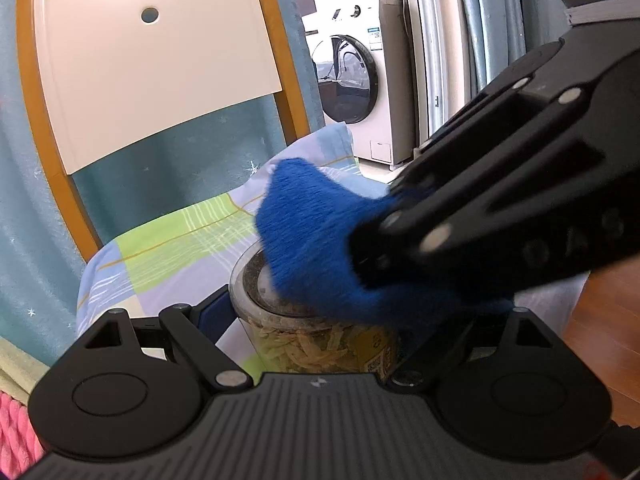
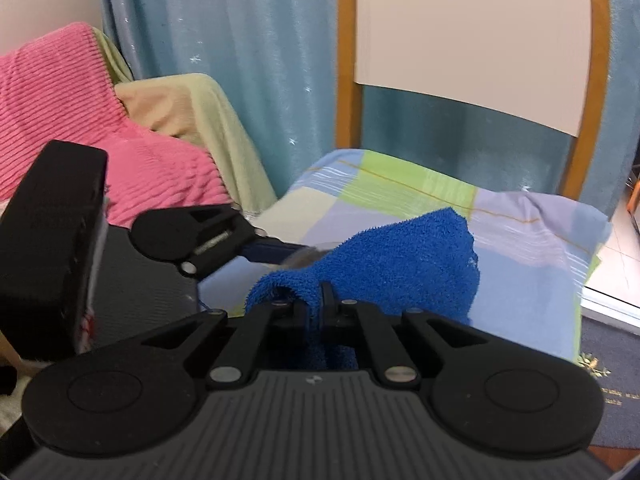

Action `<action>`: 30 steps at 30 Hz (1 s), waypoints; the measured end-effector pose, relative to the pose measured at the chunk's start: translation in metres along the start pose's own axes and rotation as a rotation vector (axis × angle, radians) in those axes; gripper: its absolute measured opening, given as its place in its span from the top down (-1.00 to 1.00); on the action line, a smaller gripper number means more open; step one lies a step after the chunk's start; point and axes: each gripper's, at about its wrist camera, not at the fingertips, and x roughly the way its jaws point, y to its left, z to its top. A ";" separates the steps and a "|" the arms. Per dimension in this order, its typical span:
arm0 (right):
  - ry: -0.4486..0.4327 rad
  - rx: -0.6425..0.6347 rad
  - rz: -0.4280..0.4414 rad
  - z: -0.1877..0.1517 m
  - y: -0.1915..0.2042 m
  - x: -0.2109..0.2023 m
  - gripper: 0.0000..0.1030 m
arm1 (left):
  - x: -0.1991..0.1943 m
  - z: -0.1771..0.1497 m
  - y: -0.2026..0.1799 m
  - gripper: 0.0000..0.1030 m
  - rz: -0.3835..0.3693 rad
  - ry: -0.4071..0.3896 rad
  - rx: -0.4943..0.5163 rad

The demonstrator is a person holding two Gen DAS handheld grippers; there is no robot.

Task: Clean container
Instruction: 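Keep rubbing the blue towel over the jar base with the right gripper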

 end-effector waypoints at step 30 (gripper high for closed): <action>-0.037 0.089 0.020 0.000 -0.038 -0.001 0.98 | 0.001 0.013 -0.001 -0.67 0.025 0.067 -0.022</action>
